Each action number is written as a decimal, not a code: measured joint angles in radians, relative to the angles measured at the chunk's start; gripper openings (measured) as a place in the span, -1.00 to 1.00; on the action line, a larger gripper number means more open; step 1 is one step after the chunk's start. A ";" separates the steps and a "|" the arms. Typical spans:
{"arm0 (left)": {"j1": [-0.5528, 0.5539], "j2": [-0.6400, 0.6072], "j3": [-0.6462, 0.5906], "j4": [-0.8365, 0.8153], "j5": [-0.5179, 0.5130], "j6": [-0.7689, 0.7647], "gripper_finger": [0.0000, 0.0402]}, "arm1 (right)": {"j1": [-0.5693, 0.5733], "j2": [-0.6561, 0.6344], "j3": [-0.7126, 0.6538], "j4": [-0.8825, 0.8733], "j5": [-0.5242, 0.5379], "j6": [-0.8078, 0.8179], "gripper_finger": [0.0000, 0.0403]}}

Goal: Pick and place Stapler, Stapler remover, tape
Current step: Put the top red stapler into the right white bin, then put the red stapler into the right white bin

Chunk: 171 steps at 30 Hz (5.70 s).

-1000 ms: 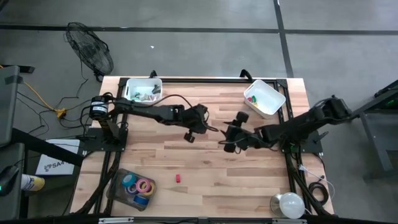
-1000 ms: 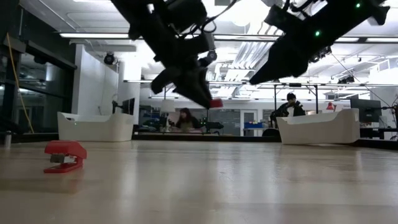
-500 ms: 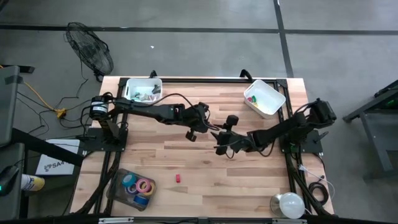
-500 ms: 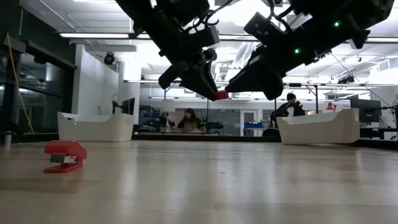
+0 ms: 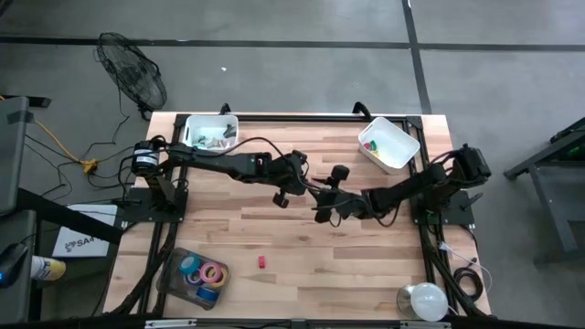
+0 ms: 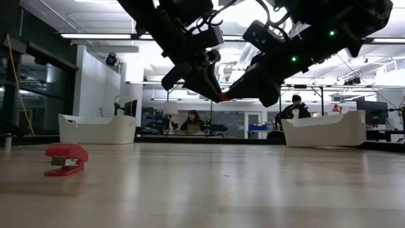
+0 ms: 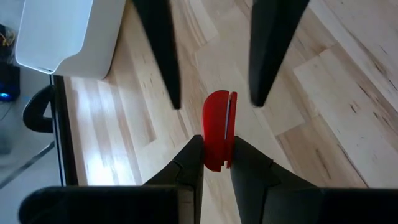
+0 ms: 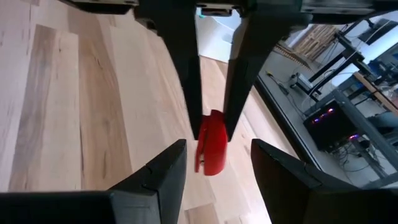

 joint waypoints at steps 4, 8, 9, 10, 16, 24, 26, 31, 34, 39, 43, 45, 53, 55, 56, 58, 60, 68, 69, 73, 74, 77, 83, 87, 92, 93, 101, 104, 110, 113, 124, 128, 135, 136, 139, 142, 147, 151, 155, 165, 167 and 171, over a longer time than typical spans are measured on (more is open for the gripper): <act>0.000 0.000 0.000 0.000 0.020 0.000 -0.73 | -0.015 0.000 0.000 0.000 -0.025 0.002 -0.15; 0.000 0.000 0.000 0.000 0.021 0.000 -0.73 | -0.017 0.000 0.000 0.000 -0.029 0.003 -0.15; 0.000 0.000 0.000 0.001 0.021 0.000 -0.73 | -0.017 0.000 0.000 0.000 -0.032 0.003 -0.15; 0.000 0.000 0.000 0.001 0.021 0.000 -0.73 | -0.017 0.000 0.000 0.000 -0.035 0.003 -0.15; 0.000 0.000 0.000 0.013 0.023 -0.001 -0.73 | -0.017 0.000 0.000 0.000 -0.064 -0.002 -0.15; 0.000 0.000 0.000 0.036 0.059 -0.007 -0.73 | -0.018 0.000 0.000 -0.001 -0.054 -0.004 -0.28; 0.000 0.000 0.000 0.035 0.059 -0.007 -0.73 | -0.018 0.000 0.000 0.000 -0.050 -0.005 -0.37; 0.000 0.000 0.000 0.036 0.058 -0.009 -0.73 | -0.018 0.000 0.000 0.000 -0.042 -0.005 -0.61; 0.000 0.000 0.000 0.036 0.056 -0.014 -0.73 | -0.018 0.000 0.000 -0.004 -0.041 -0.004 -0.70; 0.000 0.000 0.000 0.035 0.056 -0.014 -0.73 | -0.018 0.000 0.000 -0.008 -0.042 0.001 -0.70; 0.000 0.000 0.000 0.032 0.048 -0.005 -0.65 | -0.018 0.000 0.000 -0.008 -0.038 0.007 -0.70; 0.000 0.000 0.000 0.024 0.042 0.013 -0.58 | -0.018 0.000 0.000 -0.015 -0.031 0.006 -0.71; 0.000 0.000 0.000 -0.070 -0.060 0.054 -0.34 | -0.018 0.000 -0.002 -0.038 0.018 0.033 -0.71; 0.000 0.000 0.000 -0.116 -0.109 0.050 -0.32 | -0.018 -0.002 -0.002 -0.060 0.070 0.049 -0.71; 0.000 0.000 0.000 -0.140 -0.129 0.046 -0.31 | -0.019 -0.006 -0.002 -0.081 0.098 0.063 -0.71; 0.000 0.000 0.000 -0.193 -0.155 0.039 -0.31 | -0.025 -0.022 -0.002 -0.128 0.150 0.099 -0.71; 0.000 0.000 0.000 -0.251 -0.165 0.026 -0.31 | -0.036 -0.052 -0.002 -0.199 0.199 0.161 -0.71; 0.000 0.000 0.000 -0.369 -0.171 0.011 -0.30 | -0.143 -0.219 -0.001 -0.581 0.247 0.529 -0.71; 0.000 0.000 0.000 -0.369 -0.171 0.011 -0.30 | -0.164 -0.243 -0.001 -0.635 0.235 0.582 -0.71; 0.000 0.000 0.000 -0.374 -0.171 0.011 -0.30 | -0.256 -0.323 -0.001 -0.865 0.175 0.791 -0.70; 0.000 0.000 0.000 -0.374 -0.171 0.011 -0.30 | -0.279 -0.338 -0.001 -0.916 0.164 0.837 -0.69; 0.000 0.000 0.000 -0.371 -0.171 0.011 -0.30 | -0.343 -0.370 -0.001 -1.023 0.140 0.922 -0.69; 0.000 0.000 0.000 -0.359 -0.170 0.009 -0.30 | -0.469 -0.373 -0.001 -1.092 0.030 0.938 -0.70; 0.000 0.000 0.000 -0.366 -0.170 -0.006 -0.30 | -0.541 -0.363 -0.001 -1.139 -0.022 0.940 -0.67; 0.000 0.000 0.000 -0.414 -0.166 -0.011 -0.30 | -0.593 -0.358 -0.001 -1.164 -0.026 0.939 -0.66; 0.000 0.000 0.000 -0.428 -0.166 -0.012 -0.30 | -0.600 -0.357 -0.001 -1.169 -0.028 0.939 -0.66; 0.000 0.000 -0.008 -0.487 -0.151 -0.031 -0.30 | -0.613 -0.347 -0.001 -1.188 -0.039 0.945 -0.62; 0.000 0.000 -0.023 -0.498 -0.127 -0.035 -0.30 | -0.613 -0.347 -0.001 -1.189 -0.044 0.947 -0.54; 0.000 0.000 -0.057 -0.522 -0.040 -0.037 -0.30 | -0.613 -0.347 -0.001 -1.189 -0.044 0.947 -0.35; -0.001 0.000 -0.075 -0.529 0.003 -0.037 -0.30 | -0.613 -0.347 -0.001 -1.189 -0.044 0.947 -0.30; -0.073 -0.012 -0.085 -0.633 0.228 0.097 -0.30 | -0.612 -0.347 -0.001 -1.189 -0.047 0.939 -0.22; -0.127 -0.011 -0.085 -0.647 0.391 0.210 -0.30 | -0.612 -0.347 -0.001 -1.190 -0.052 0.931 -0.21; -0.230 -0.011 -0.085 -0.631 0.388 0.332 -0.30 | -0.612 -0.347 -0.001 -1.189 -0.060 0.928 -0.21; -0.244 -0.011 -0.085 -0.617 0.377 0.340 -0.30 | -0.612 -0.347 -0.001 -1.189 -0.063 0.928 -0.21; -0.286 -0.011 -0.085 -0.552 0.337 0.344 -0.30 | -0.612 -0.347 -0.001 -1.189 -0.073 0.921 -0.21; -0.325 -0.011 -0.085 -0.517 0.320 0.362 -0.30 | -0.612 -0.347 -0.001 -1.188 -0.076 0.920 -0.21; -0.380 -0.010 -0.085 -0.481 0.318 0.388 -0.30 | -0.612 -0.347 -0.001 -1.188 -0.093 0.913 -0.21; -0.412 -0.010 -0.085 -0.433 0.316 0.408 -0.30 | -0.612 -0.347 -0.001 -1.187 -0.097 0.912 -0.21; -0.435 -0.010 -0.085 -0.388 0.320 0.412 -0.30 | -0.602 -0.347 -0.001 -1.187 -0.098 0.913 -0.21; -0.441 -0.003 -0.085 -0.368 0.342 0.398 -0.30 | -0.549 -0.347 0.000 -1.186 -0.080 0.929 -0.21; -0.441 0.005 -0.085 -0.346 0.321 0.386 -0.30 | -0.543 -0.347 0.000 -1.186 -0.080 0.929 -0.21; -0.440 0.004 -0.085 -0.337 0.315 0.385 -0.30 | -0.534 -0.347 0.000 -1.185 -0.080 0.930 -0.21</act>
